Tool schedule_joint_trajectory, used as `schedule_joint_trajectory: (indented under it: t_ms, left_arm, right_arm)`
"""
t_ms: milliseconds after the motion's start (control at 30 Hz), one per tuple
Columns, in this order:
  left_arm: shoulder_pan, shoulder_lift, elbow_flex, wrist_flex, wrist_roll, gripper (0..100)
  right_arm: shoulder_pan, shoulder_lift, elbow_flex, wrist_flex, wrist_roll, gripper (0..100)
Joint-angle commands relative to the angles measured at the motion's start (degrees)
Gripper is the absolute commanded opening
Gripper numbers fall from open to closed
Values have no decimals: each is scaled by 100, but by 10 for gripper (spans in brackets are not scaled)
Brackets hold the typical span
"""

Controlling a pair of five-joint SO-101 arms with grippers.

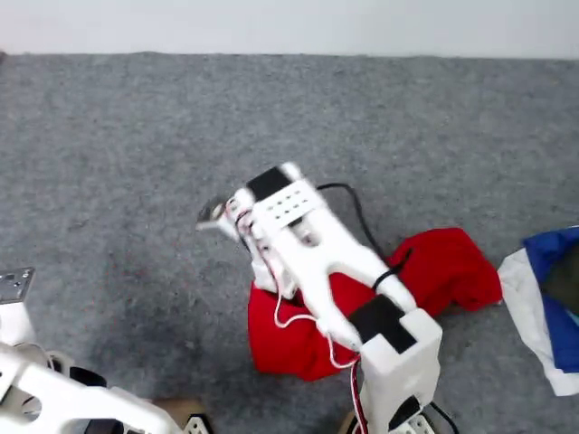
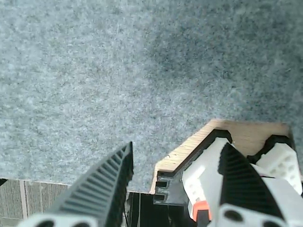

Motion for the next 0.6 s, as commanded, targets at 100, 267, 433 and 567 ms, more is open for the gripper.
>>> schedule_joint_trajectory:
  t_ms: [100, 267, 433, 567]
  left_arm:
    - [-35, -105, -31, 0, -44, 279]
    - [-35, -105, -31, 0, -44, 279]
    - [-35, -105, -40, 9, -44, 279]
    - [-35, -105, -40, 9, -44, 279]
  right_arm:
    - [189, 110, -88, -224, -44, 348]
    - [611, 690, -615, -444, -44, 283]
    - [901, 1464, -1090, -382, 299, 276]
    - [980, 1657, -1398, -321, 334, 182]
